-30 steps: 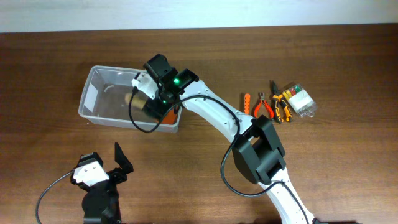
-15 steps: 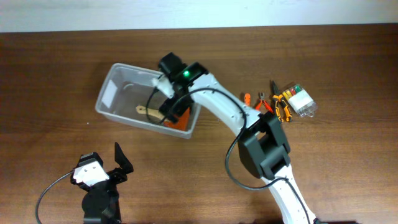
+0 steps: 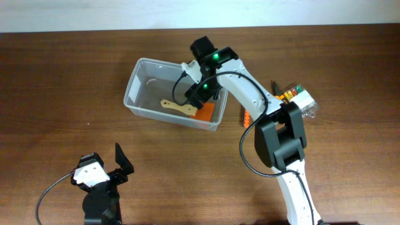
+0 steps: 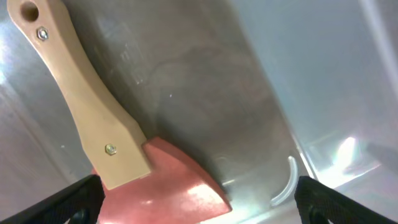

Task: Pack container
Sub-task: 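Lift the scraper with the right gripper and lower it into the container, then move the right gripper to the screwdriver pack and grasp it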

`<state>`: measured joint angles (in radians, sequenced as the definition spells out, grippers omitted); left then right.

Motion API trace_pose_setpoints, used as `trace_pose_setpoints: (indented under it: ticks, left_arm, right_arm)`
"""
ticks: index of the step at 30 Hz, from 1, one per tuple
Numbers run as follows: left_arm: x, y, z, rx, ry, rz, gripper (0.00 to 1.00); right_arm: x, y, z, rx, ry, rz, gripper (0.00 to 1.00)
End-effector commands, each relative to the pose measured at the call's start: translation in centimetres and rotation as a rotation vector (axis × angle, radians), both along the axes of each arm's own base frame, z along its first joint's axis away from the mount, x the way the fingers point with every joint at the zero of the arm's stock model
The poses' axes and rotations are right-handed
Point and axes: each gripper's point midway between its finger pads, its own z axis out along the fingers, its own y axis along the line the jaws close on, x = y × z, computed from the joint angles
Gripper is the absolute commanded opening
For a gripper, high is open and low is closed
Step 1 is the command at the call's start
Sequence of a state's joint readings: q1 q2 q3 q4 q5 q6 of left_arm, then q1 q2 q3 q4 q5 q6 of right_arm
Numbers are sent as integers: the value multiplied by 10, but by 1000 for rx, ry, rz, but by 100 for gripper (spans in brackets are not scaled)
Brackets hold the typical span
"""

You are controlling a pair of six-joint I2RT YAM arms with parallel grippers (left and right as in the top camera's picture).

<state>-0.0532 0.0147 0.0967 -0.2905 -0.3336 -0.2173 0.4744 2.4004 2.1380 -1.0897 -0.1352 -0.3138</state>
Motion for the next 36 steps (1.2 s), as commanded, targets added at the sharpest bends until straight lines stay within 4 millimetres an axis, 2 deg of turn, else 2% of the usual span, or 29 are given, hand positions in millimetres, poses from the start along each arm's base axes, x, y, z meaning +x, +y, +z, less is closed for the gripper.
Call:
trace_pose_setpoints:
  ticks: [1, 4, 7, 9, 13, 15, 17, 19, 20, 21, 22, 24, 26, 28, 30, 31, 32, 36]
  left_arm:
    - [0, 0, -1, 9, 2, -2, 99]
    - [0, 0, -1, 9, 2, -2, 99]
    - [0, 0, -1, 9, 2, -2, 99]
    - [0, 0, -1, 9, 2, -2, 99]
    - [0, 0, -1, 9, 2, -2, 99]
    - [0, 0, -1, 9, 2, -2, 99]
    - [0, 0, -1, 9, 2, -2, 99]
    - [0, 0, -1, 9, 2, -2, 99]
    - [0, 0, -1, 9, 2, -2, 99]
    - [0, 0, -1, 9, 2, -2, 99]
    - [0, 0, -1, 9, 2, -2, 99]
    - [0, 0, -1, 9, 2, -2, 99]
    - [0, 0, -1, 9, 2, -2, 99]
    - [0, 0, -1, 9, 2, -2, 99]
    - [0, 0, -1, 9, 2, -2, 99]
    - [0, 0, -1, 9, 2, -2, 99]
    - [0, 0, -1, 9, 2, -2, 99]
    - [0, 0, -1, 9, 2, -2, 99]
  right_arm:
    - [20, -19, 14, -9, -82, 69, 99]
    - [17, -21, 18, 17, -63, 67, 99]
    - [12, -11, 36, 88, -56, 66, 99]
    - [15, -10, 58, 118, -81, 3, 99]
    - [28, -24, 127, 205, -177, -159, 99]
    - [36, -44, 166, 241, -253, -205, 99]
    - [43, -70, 196, 260, -316, -250, 99]
    - [50, -105, 217, 263, -366, -315, 99]
    - [55, -133, 224, 248, -389, -375, 99]
    - [58, -152, 225, 233, -396, -428, 99]
    - [63, -200, 223, 186, -399, -574, 99]
    - [64, -258, 209, 133, -370, -740, 99]
    - [60, -303, 187, 103, -315, -836, 99]
    - [54, -339, 161, 74, -254, -910, 99]
    - [46, -363, 134, 50, -190, -958, 99]
    - [41, -373, 115, 38, -143, -963, 99]
    - [37, -375, 97, 43, -96, -935, 100]
    - [29, -374, 64, 17, -38, -827, 98]
